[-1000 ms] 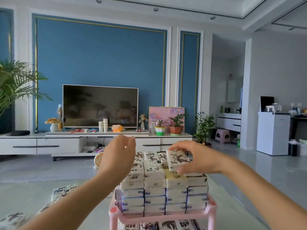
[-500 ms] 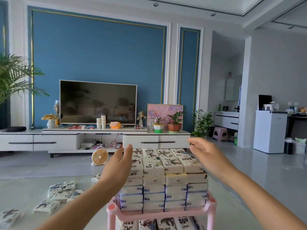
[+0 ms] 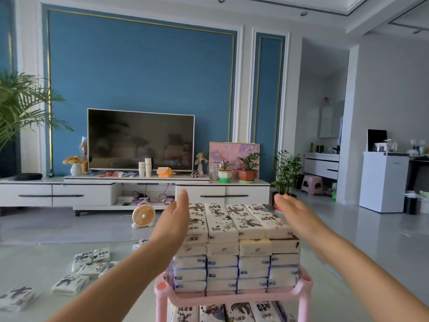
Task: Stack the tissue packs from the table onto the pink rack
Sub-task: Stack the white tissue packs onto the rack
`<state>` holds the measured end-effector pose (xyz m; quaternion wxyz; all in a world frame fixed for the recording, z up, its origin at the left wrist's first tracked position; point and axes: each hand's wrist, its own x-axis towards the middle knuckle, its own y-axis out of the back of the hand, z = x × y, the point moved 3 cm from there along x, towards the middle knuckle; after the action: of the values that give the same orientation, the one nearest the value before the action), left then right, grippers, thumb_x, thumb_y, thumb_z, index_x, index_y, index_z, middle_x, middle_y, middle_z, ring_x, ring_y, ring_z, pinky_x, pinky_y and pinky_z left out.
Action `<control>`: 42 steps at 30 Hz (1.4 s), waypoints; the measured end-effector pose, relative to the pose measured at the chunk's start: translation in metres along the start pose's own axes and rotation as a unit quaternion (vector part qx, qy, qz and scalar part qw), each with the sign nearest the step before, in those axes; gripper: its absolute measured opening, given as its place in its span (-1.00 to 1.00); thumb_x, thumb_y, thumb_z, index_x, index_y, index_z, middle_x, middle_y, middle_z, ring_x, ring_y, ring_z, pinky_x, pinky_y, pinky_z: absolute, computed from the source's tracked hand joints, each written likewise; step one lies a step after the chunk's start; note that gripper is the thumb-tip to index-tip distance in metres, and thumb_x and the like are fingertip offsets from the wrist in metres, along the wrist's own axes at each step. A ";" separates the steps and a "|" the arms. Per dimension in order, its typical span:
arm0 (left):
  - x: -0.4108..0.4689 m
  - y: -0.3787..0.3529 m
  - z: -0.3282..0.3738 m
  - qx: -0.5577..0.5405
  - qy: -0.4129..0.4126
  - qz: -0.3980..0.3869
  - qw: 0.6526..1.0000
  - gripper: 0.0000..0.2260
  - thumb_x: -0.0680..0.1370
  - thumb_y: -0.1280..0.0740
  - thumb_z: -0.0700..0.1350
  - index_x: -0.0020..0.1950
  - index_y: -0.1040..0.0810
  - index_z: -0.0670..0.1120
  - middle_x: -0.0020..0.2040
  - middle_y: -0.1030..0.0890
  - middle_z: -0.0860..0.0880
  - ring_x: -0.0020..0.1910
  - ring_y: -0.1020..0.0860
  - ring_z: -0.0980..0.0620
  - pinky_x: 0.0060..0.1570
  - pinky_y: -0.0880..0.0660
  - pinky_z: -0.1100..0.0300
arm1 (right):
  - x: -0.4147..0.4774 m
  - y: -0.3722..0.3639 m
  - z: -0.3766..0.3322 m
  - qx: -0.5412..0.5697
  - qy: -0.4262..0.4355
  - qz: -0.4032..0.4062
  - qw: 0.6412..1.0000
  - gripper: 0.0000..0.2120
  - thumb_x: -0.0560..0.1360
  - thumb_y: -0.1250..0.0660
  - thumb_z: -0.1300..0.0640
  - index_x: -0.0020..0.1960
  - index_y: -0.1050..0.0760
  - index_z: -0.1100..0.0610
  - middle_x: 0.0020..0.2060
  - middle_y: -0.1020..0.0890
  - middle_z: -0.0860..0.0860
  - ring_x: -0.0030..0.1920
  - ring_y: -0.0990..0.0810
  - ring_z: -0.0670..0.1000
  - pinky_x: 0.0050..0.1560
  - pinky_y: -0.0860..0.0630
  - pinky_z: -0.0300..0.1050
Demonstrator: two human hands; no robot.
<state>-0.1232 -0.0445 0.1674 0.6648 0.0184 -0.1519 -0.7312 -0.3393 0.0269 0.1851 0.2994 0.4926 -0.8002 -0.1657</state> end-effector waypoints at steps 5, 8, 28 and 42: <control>0.031 0.005 -0.001 -0.052 0.087 -0.019 0.995 -0.39 0.60 0.09 0.23 0.49 -0.16 -0.16 0.47 -0.25 -0.16 0.44 -0.22 -0.14 0.41 -0.13 -0.04 | 0.024 -0.007 0.002 -0.007 -0.059 -0.045 0.997 -0.49 0.63 0.07 -0.10 0.49 -0.16 0.14 0.47 -0.24 0.05 0.46 -0.20 0.05 0.40 -0.14 -0.05; 0.041 0.001 -0.005 -0.080 0.126 -0.055 0.987 -0.36 0.57 0.09 0.29 0.51 -0.11 -0.09 0.48 -0.22 -0.13 0.40 -0.29 -0.17 0.39 -0.22 -0.07 | 0.026 -0.015 0.005 -0.003 -0.100 -0.096 0.990 -0.43 0.60 0.10 -0.19 0.50 -0.11 0.10 0.49 -0.18 0.04 0.48 -0.15 0.07 0.43 -0.10 -0.01; 0.035 0.014 -0.013 -0.128 0.093 -0.040 0.987 -0.33 0.55 0.07 0.31 0.52 -0.08 -0.08 0.51 -0.16 -0.12 0.46 -0.19 -0.13 0.43 -0.12 -0.08 | 0.011 -0.006 -0.018 -0.024 -0.053 -0.054 0.997 -0.35 0.56 0.18 -0.26 0.50 -0.12 0.10 0.48 -0.21 0.06 0.46 -0.18 0.08 0.42 -0.08 0.01; -0.017 0.184 -0.163 0.007 0.109 0.103 0.989 -0.77 0.59 -0.20 0.03 0.01 -0.48 -0.13 -0.03 -0.47 -0.12 -0.04 -0.40 -0.03 -0.04 -0.28 0.15 | -0.129 -0.215 -0.094 0.041 0.279 -0.227 0.932 -0.85 0.56 -0.19 0.10 0.08 -0.50 -0.01 -0.07 -0.59 -0.14 -0.06 -0.48 -0.23 -0.06 -0.36 -0.45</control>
<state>0.0938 -0.0730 0.0545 0.7489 0.0871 -0.0845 -0.6515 -0.0873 0.0451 0.0963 0.4445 0.6991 -0.5577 -0.0520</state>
